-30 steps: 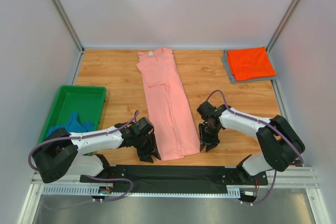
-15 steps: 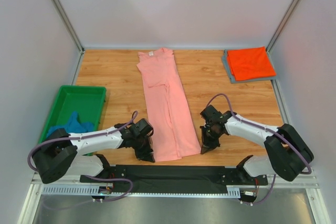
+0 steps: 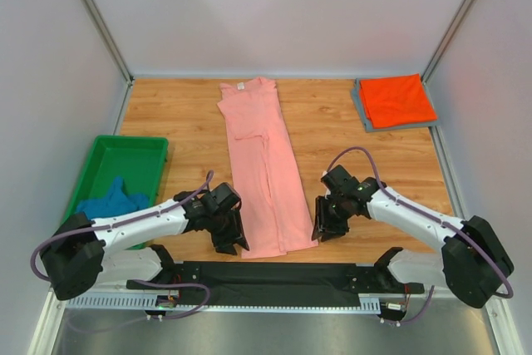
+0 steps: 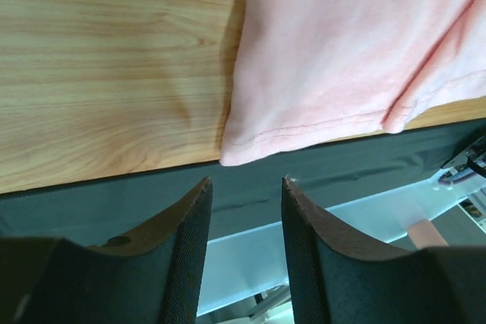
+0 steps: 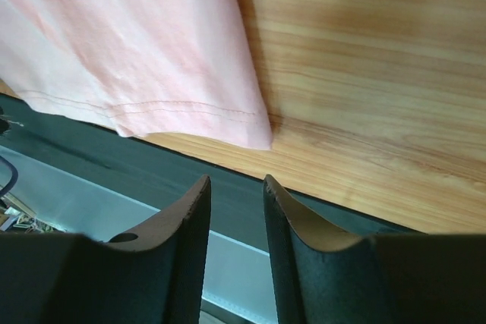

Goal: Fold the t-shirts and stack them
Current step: Fold the tshirt

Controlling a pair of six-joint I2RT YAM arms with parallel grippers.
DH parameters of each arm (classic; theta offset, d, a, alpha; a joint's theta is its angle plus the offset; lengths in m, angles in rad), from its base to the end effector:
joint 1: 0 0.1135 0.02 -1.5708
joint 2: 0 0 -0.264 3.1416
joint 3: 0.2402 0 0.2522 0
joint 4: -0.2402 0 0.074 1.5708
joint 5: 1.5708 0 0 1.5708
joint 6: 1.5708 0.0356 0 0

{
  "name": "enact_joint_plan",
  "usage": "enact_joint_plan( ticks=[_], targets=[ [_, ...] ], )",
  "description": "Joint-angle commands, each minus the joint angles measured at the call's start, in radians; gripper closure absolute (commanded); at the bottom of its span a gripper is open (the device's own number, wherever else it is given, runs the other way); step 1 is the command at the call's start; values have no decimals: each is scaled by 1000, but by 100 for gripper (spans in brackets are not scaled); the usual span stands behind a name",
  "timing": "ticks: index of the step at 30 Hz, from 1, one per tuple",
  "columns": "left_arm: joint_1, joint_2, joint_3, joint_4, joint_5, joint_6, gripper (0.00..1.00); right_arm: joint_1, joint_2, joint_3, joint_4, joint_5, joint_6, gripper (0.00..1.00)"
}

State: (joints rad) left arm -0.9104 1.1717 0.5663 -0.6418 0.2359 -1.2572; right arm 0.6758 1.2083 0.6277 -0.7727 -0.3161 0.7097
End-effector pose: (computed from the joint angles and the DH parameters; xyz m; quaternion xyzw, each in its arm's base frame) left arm 0.1085 -0.1532 0.1637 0.1504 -0.9687 0.1957 0.0278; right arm 0.1393 0.1258 0.1708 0.0004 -0.9819 -0.1888 0.0174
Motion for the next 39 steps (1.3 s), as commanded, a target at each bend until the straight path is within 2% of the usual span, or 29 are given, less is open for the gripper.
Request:
enact_joint_plan(
  ticks=[1,6,13,17,21,27,30,31,35,36,37,39],
  targets=[
    [-5,-23,-2,52,2,-10,50,2,25,55,-24,15,-41,64],
    [-5,-3,-117,223,54,-80,49,1,108,49,32,3,-84,67],
    [-7,37,-115,211,40,-68,50,-1,232,24,95,11,-127,68],
    [-5,14,-103,195,25,-45,49,-1,224,10,112,8,-130,69],
    [-4,-12,-98,169,-38,-31,47,-1,221,3,107,14,-138,75],
    [-1,25,-128,206,9,-45,49,-1,215,-5,119,5,-138,82],
    [-1,29,-123,209,8,-53,54,-2,221,0,119,-1,-139,85],
    [-1,31,-123,209,9,-60,61,-1,220,0,121,-6,-141,85],
    [-1,45,-120,220,20,-73,74,-2,211,3,118,-15,-133,93],
    [-1,51,-117,222,19,-74,80,-2,208,3,116,-17,-128,100],
    [-1,54,-114,222,19,-76,91,-1,201,3,115,-18,-125,100],
    [-2,62,-92,217,22,-77,100,-1,195,10,101,-24,-119,100]
  ],
)
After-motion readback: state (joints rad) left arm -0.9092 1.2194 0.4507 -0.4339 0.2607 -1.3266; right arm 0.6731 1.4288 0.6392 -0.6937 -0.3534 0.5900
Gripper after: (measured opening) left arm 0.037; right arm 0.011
